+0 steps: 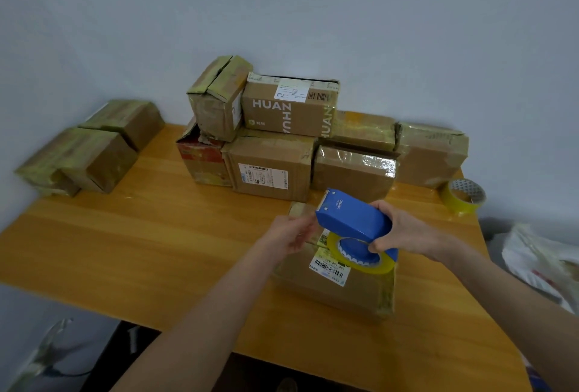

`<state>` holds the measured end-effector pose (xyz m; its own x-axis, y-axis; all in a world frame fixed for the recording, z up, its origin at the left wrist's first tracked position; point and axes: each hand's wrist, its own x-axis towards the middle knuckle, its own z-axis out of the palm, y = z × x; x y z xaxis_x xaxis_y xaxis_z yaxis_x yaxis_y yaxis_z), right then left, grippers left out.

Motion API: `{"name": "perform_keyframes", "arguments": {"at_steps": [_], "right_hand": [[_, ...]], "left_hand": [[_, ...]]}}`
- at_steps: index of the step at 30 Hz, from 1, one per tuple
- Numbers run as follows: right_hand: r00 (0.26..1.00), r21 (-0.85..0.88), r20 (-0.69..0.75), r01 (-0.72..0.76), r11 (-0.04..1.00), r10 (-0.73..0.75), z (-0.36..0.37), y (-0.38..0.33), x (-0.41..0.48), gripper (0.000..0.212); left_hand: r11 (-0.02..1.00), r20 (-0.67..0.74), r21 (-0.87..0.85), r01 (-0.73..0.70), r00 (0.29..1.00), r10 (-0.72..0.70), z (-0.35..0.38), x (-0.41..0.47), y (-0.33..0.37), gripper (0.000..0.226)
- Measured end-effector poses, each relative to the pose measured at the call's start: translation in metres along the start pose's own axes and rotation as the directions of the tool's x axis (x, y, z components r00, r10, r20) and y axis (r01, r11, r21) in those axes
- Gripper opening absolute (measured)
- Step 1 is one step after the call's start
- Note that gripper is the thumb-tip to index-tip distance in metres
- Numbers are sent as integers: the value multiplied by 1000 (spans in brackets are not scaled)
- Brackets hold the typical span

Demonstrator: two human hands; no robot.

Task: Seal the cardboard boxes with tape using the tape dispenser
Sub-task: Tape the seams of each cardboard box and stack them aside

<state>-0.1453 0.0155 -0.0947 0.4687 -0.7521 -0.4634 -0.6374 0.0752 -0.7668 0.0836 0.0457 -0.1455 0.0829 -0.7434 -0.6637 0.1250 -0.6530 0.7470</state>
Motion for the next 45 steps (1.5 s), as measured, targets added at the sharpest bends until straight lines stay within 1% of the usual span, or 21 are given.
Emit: {"name": "perform_keyframes", "arguments": {"at_steps": [3, 7, 10, 13, 17, 20, 22, 25, 28, 32, 34, 36, 38, 41, 45], "right_hand": [[1000, -37, 6, 17, 999, -17, 2, -2, 0, 63], [998, -103, 1, 55, 993, -55, 4, -3, 2, 54], [994, -171, -14, 102, 980, -106, 8, -10, 10, 53], [990, -245, -18, 135, 960, -143, 13, -14, 18, 55], [985, -311, -10, 159, 937, -170, 13, -20, 20, 60], [990, -330, -11, 127, 935, -138, 4, -17, 12, 60], [994, -350, -14, 93, 932, -105, -4, -13, 6, 63], [997, -378, -7, 66, 924, -74, -5, -9, 4, 59], [997, -389, -15, 61, 919, -73, -1, -7, 6, 60], [997, -391, -20, 66, 918, -80, 3, -6, 8, 56], [997, -396, -26, 60, 916, -76, 5, -6, 9, 55], [997, -401, -31, 55, 914, -73, 5, -4, 10, 56], [997, -403, -31, 55, 914, -73, 6, -2, 12, 57], [997, -404, -35, 46, 913, -66, 7, 1, 13, 59], [998, -392, -25, 49, 919, -63, 6, 3, 14, 59]], "left_hand": [[999, -8, 42, -21, 1000, 22, -6, 2, 2, 10], [990, -32, 117, -79, 996, 83, -8, 1, 4, 3], [959, -119, 245, -140, 978, 173, -10, 5, 7, 7], [905, -160, 386, -182, 952, 260, -18, 7, 8, 12], [903, -176, 378, -201, 943, 284, -33, 6, 10, 14], [925, -273, 326, -195, 918, 289, -63, 8, 10, 12], [938, -318, 301, -171, 909, 268, -83, 11, 5, 10], [946, -352, 290, -144, 903, 246, -87, 16, -7, 14], [949, -378, 295, -113, 899, 224, -81, 23, -16, 11], [931, -388, 357, -68, 896, 215, -81, 34, -25, 26], [902, -384, 430, -44, 895, 227, -79, 39, -32, 30], [842, -366, 540, -4, 900, 239, -75, 44, -39, 31], [782, -344, 623, 27, 907, 243, -68, 46, -43, 27], [736, -322, 675, 54, 919, 228, -56, 49, -46, 18], [689, -287, 724, 27, 920, 266, -47, 51, -47, 18]]}}
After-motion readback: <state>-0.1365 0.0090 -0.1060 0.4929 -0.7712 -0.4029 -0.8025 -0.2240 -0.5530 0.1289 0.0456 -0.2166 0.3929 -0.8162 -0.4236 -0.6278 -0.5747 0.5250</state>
